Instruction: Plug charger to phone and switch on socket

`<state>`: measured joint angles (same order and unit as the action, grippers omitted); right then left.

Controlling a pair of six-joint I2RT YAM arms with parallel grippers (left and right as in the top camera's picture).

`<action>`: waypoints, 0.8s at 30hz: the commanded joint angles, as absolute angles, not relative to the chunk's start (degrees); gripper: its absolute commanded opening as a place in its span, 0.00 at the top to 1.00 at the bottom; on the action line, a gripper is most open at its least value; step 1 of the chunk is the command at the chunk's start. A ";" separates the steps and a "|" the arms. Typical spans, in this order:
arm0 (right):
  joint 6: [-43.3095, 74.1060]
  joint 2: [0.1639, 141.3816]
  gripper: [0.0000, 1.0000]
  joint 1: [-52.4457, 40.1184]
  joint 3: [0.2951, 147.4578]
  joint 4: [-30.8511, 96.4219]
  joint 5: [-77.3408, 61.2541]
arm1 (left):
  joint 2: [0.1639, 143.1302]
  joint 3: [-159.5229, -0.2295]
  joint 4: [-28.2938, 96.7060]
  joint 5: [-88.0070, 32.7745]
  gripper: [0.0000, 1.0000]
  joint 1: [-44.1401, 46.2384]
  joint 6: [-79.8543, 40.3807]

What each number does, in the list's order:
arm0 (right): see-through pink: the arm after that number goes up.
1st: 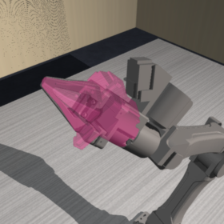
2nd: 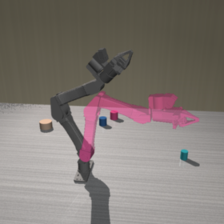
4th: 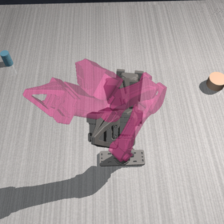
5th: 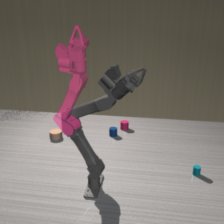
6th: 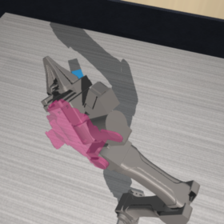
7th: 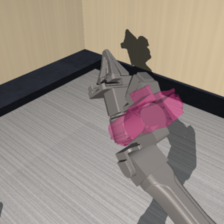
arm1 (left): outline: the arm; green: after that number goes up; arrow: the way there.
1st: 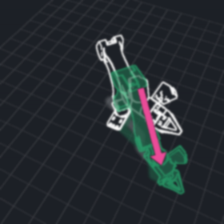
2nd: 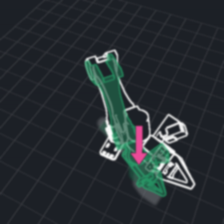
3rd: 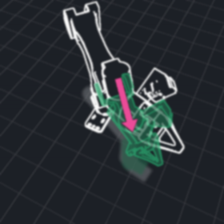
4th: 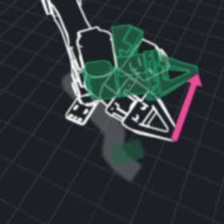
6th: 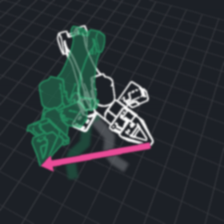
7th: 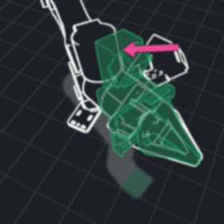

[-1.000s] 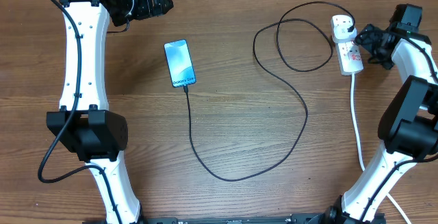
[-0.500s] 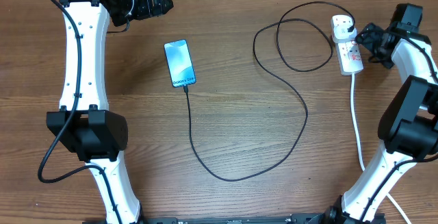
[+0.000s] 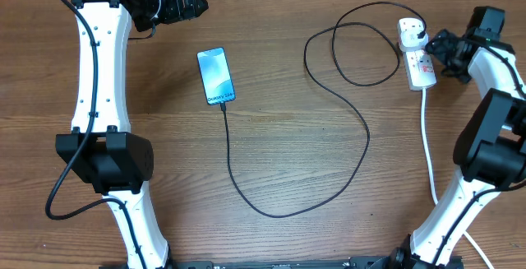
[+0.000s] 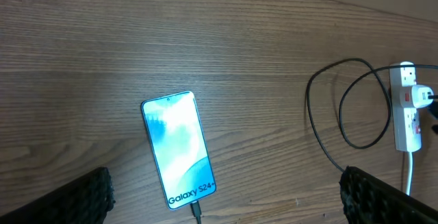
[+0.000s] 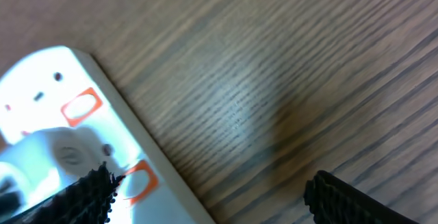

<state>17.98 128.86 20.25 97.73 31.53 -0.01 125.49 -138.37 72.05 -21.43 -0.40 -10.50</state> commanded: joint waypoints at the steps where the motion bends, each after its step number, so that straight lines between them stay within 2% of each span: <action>1: 18.20 130.91 0.11 20.27 98.21 31.33 -0.30 | 124.84 -138.87 72.01 -22.04 0.00 -0.34 -10.26; 24: 18.13 131.17 0.11 20.27 98.21 32.38 -3.11 | 124.84 -138.87 72.01 -22.04 0.00 -0.34 -10.26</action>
<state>18.31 130.19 20.43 97.73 31.29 -1.69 125.49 -138.37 72.05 -21.43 -0.40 -10.50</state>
